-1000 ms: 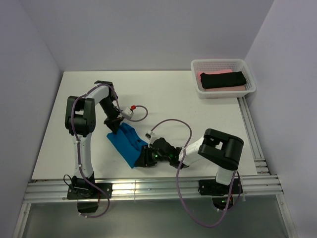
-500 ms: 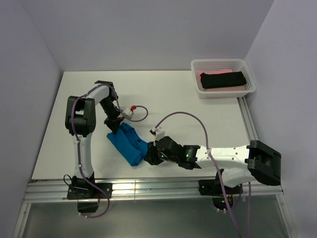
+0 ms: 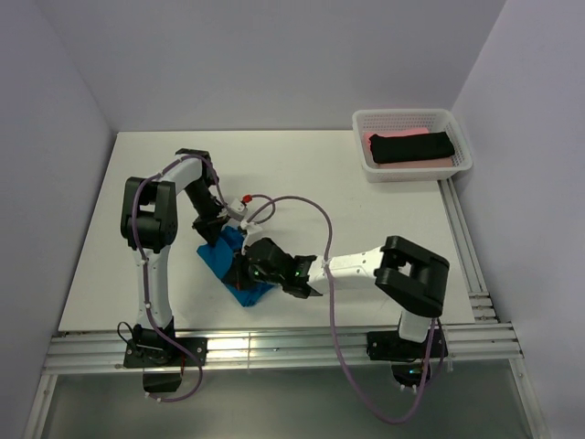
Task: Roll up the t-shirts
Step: Roll the tshirt
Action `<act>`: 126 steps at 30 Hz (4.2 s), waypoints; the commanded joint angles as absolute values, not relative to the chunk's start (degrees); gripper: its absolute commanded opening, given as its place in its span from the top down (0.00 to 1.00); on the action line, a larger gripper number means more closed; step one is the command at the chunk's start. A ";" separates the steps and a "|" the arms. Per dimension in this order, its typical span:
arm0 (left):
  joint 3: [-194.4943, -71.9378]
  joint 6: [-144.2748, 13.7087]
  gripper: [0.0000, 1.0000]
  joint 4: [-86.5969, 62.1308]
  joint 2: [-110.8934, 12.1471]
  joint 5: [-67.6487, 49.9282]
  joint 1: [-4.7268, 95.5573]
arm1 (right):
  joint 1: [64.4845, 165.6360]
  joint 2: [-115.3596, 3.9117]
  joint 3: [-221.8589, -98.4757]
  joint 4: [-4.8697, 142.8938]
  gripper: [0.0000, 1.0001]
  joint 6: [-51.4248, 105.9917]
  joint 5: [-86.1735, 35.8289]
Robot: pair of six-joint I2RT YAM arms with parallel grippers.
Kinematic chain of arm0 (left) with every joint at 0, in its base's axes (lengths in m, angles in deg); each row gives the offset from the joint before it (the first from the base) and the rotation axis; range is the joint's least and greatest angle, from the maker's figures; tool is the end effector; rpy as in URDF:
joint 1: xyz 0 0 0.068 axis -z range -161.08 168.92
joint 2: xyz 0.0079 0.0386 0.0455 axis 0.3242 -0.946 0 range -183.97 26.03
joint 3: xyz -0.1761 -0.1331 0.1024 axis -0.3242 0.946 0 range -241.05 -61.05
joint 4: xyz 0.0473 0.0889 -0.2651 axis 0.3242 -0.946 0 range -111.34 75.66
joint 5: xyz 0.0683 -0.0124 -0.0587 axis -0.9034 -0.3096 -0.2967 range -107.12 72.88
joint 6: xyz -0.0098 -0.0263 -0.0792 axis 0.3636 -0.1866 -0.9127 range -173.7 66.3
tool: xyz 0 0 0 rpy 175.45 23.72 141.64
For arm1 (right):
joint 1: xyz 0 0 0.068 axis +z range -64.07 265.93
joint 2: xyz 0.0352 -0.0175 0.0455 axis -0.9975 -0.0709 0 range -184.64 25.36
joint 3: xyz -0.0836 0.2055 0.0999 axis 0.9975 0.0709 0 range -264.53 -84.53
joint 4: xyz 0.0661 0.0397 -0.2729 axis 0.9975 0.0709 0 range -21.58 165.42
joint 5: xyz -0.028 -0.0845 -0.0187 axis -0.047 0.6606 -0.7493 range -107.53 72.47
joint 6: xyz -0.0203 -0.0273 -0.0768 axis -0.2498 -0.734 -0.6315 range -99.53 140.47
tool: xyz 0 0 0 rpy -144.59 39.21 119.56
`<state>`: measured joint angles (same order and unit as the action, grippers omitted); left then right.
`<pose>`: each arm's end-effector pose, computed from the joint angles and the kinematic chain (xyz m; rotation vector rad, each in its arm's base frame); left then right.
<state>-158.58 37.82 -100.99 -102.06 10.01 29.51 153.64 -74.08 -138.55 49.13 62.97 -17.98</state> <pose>0.3495 -0.0995 0.0883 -2.1639 -1.9680 0.9949 0.1597 0.3906 0.1296 -0.4970 2.1974 1.1566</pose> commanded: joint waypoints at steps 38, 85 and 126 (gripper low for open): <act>-158.44 44.29 0.21 -91.60 -83.58 14.25 24.20 | 150.36 -92.24 -125.31 24.21 1.00 112.49 -0.04; -84.16 79.35 0.17 -12.39 -60.27 30.52 12.59 | 141.48 -96.90 -129.09 19.81 1.00 108.18 -19.90; -114.66 88.42 1.00 -71.29 -68.45 11.44 21.73 | 152.34 -59.28 -119.77 44.15 0.37 50.82 1.88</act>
<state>-114.61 61.56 -64.03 -67.68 13.86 20.72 146.07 -61.93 -118.88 39.42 65.37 -8.21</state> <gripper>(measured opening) 0.069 0.617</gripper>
